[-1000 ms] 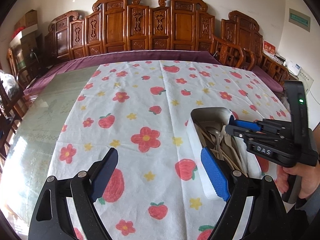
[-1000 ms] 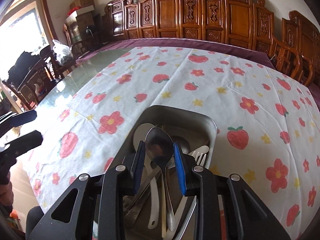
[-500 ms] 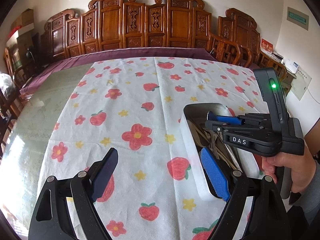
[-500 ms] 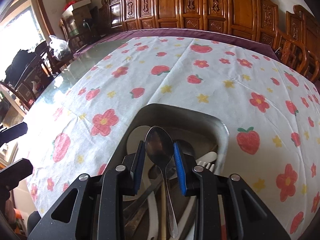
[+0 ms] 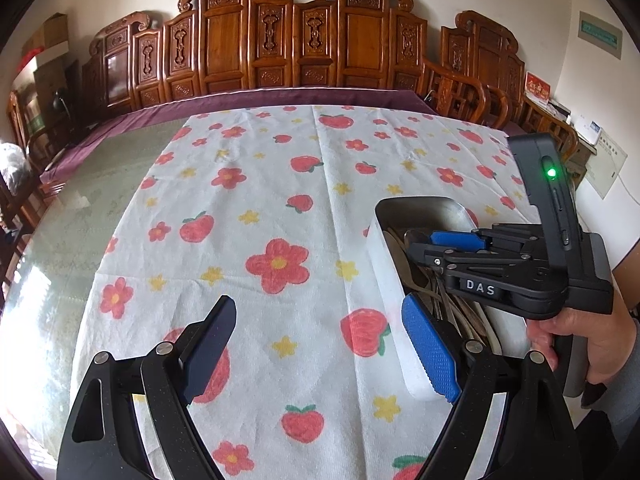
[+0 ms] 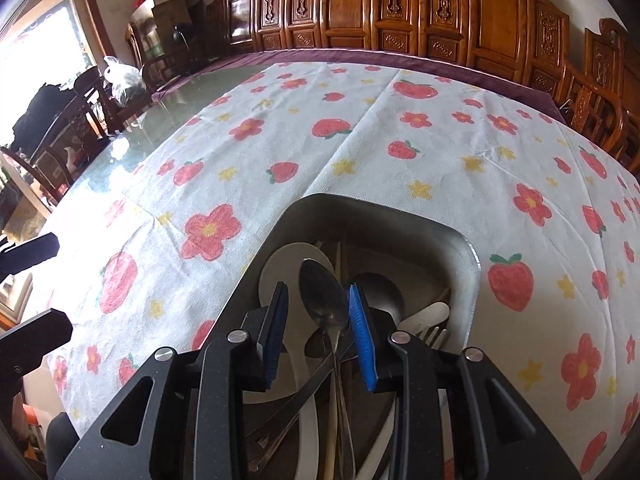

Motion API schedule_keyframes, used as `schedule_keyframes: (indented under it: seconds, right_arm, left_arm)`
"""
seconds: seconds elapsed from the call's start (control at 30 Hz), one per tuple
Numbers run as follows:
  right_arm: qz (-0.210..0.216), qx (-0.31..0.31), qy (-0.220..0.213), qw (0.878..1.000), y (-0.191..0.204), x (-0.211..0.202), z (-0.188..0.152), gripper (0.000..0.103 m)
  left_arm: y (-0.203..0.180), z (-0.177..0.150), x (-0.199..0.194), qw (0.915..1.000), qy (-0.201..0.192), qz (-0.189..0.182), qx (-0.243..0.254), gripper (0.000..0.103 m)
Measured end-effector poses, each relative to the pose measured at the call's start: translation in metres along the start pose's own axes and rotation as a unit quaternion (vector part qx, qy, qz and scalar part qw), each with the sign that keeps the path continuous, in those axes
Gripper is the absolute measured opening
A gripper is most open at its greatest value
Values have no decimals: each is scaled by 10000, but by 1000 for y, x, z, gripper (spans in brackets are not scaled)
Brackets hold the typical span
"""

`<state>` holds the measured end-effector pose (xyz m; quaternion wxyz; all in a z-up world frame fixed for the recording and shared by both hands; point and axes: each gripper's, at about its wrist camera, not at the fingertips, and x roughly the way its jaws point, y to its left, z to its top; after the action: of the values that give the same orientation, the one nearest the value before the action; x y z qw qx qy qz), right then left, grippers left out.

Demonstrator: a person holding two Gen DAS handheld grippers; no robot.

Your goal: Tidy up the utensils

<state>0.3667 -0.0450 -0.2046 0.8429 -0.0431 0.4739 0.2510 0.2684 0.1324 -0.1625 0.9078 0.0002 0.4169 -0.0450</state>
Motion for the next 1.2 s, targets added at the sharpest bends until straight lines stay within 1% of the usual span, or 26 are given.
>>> schedule_keyframes:
  seconds: [0.03, 0.07, 0.2, 0.33, 0.4, 0.43, 0.47, 0.53, 0.6, 0.67, 0.73, 0.77, 0.83, 0.9, 1.1, 1.2]
  right_arm:
    - [-5, 35, -34, 10000, -2, -4, -1, 41]
    - [-20, 59, -59, 10000, -4, -6, -2, 42]
    - [-102, 222, -196, 9995, -15, -28, -10, 42]
    - [-203, 239, -406, 9987, -21, -55, -22, 43]
    - [-265, 273, -497, 9980, -24, -71, -29, 46]
    - [-274, 294, -552, 9977, -26, -80, -33, 50]
    - [-309, 304, -615, 9972, -27, -89, -36, 52]
    - [-353, 335, -708, 9963, -31, -103, -43, 55]
    - [-398, 411, -801, 9951, -37, -121, -52, 57]
    - [-479, 453, -877, 9940, -39, -137, -61, 66]
    - [-499, 477, -977, 9928, -41, -153, -70, 80]
    - [-517, 498, -1030, 9921, -43, -162, -76, 84]
    - [-500, 585, -1105, 9909, -46, -176, -84, 96]
    - [-469, 683, -1173, 9896, -49, -191, -94, 100]
    - [-570, 812, -1372, 9856, -51, -234, -122, 101]
    - [-716, 817, -1471, 9831, -52, -254, -133, 101]
  left_arm:
    - [0, 0, 0, 10000, -3, -3, -2, 82]
    - [0, 0, 0, 10000, -3, -4, -4, 82]
    - [-3, 0, -2, 10000, -19, -36, 22, 82]
    - [-15, -2, -10, 10000, -58, -33, 42, 81]
    - [-22, -3, -15, 9999, -82, -24, 61, 82]
    - [-26, -4, -18, 9999, -93, -25, 69, 86]
    - [-30, -4, -22, 9999, -119, -22, 70, 88]
    - [-37, -5, -30, 9998, -191, 2, 76, 95]
    - [-45, -5, -37, 9997, -223, 66, 85, 96]
    - [-51, -6, -42, 9998, -195, 65, 78, 96]
    - [-58, -8, -49, 9998, -189, 55, 60, 96]
    - [-62, -9, -53, 9998, -190, 70, 67, 96]
    - [-71, -12, -61, 9997, -207, 99, 111, 96]
    - [-80, -14, -70, 9995, -266, 125, 148, 96]
    - [-102, -23, -90, 9995, -294, 30, 64, 96]
    - [-118, -25, -105, 9990, -412, 17, 154, 96]
